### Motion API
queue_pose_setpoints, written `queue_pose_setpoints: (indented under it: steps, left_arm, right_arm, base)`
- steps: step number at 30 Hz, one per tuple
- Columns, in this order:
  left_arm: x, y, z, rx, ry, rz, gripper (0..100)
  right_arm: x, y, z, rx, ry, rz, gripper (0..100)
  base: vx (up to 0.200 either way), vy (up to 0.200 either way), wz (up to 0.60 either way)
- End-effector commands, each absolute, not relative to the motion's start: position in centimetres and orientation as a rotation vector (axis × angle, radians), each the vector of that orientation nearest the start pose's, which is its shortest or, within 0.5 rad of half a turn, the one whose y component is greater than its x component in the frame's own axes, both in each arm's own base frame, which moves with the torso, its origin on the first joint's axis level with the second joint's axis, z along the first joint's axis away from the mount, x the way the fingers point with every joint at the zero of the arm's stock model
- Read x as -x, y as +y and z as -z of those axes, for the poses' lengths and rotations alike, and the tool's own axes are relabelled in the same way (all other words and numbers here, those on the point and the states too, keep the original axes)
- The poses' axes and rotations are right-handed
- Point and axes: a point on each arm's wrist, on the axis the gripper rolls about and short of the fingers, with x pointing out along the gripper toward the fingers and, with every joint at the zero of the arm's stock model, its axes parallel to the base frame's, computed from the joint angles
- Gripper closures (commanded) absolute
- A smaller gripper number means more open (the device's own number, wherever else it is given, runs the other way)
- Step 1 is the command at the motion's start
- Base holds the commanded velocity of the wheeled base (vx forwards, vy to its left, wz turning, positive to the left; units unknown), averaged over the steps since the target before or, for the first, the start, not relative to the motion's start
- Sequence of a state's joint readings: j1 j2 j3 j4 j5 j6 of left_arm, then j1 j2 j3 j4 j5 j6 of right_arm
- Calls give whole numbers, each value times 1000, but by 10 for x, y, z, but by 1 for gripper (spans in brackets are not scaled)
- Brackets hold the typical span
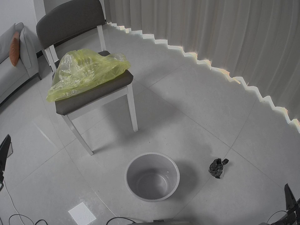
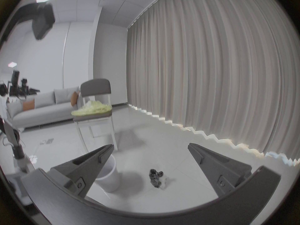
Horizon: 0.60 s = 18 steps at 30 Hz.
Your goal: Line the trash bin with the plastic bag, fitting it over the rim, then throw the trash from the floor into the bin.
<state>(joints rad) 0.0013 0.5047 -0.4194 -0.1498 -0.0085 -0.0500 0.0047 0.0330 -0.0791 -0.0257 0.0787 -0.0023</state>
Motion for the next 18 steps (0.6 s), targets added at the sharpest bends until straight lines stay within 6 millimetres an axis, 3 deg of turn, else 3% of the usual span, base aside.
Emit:
queue_pose_setpoints:
  steps: [1,4,8,16,18]
  left_arm:
    - [-100,11,-248,67,126,-130,0]
    - [-141,29,-250,77,213,-226,0]
    - [-187,53,-259,89,254,-303,0]
    - [-226,70,-264,91,279,-321,0]
    - [-246,76,-261,86,303,-319,0]
  right_arm:
    - [28,3,-242,-176,-165,-193,0]
    - [-3,5,-253,-137,-44,-263,0]
    - [-33,7,-268,-133,-31,-302,0]
    - [-67,11,-271,-143,60,-333,0]
    - [-75,13,-270,-141,91,-361,0]
  base:
    - [0,0,0]
    - [0,0,0]
    - [0,0,0]
    - [0,0,0]
    - [0,0,0]
